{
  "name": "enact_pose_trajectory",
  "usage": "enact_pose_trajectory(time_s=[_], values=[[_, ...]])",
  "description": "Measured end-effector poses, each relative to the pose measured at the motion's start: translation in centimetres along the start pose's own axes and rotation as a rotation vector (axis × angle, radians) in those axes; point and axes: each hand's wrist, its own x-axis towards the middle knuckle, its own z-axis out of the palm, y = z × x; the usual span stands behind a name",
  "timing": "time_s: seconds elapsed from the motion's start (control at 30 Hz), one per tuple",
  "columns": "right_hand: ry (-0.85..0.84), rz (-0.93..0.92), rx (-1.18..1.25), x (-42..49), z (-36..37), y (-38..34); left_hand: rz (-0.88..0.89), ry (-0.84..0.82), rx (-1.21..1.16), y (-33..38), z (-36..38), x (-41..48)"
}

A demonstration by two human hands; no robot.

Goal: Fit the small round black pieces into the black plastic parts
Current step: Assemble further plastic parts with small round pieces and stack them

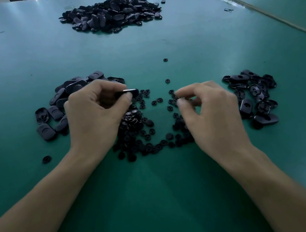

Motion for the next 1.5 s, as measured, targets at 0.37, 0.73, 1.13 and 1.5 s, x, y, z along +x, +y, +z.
enact_pose_trajectory(time_s=[0.37, 0.73, 1.13, 1.5], values=[[-0.222, 0.393, -0.484, 0.0, -2.7, 1.3, -0.046, 0.065, 0.321, -1.0, -1.0, 1.2], [-0.174, 0.402, -0.489, 0.2, -2.9, 2.0, -0.142, 0.064, 0.617, -1.6, -1.1, 1.7], [-0.007, 0.305, -0.341, 0.6, -2.5, 3.1, 0.108, -0.009, 0.431, 0.2, 0.0, -0.2], [-0.064, 0.315, -0.390, 0.5, -2.8, 3.2, 0.008, -0.067, 0.127, 0.7, 1.1, -1.0]])
